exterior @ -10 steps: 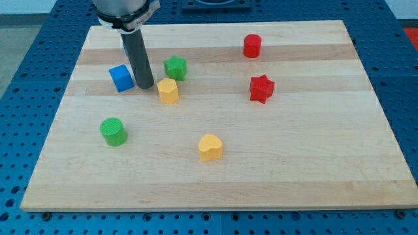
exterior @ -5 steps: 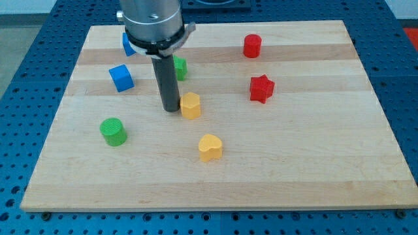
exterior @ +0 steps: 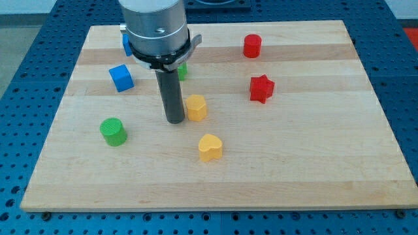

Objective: Move the yellow hexagon and yellow heart diagonal to each other

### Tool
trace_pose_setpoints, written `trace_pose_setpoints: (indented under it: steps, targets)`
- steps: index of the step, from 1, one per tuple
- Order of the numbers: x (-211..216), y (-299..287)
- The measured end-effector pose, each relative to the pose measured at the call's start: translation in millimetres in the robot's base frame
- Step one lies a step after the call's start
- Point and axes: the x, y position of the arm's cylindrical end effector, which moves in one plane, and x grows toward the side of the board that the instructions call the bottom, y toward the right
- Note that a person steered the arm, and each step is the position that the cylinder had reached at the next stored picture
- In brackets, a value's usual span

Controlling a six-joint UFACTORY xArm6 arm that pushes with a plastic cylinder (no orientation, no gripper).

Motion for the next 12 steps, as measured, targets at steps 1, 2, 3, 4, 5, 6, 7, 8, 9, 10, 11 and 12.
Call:
trace_pose_setpoints:
  steps: [1, 2, 3, 4, 5, 6, 7, 8, 9, 10, 11, 12]
  targets:
    - [-13, 0]
    - [-24, 0]
    - [-37, 0]
    - [-39, 3]
    - [-28, 7]
    - [-7, 11]
    - [6, 14]
    - [6, 13]
    - [6, 10]
    - [6, -1]
    - [7, -21]
    - [28, -21]
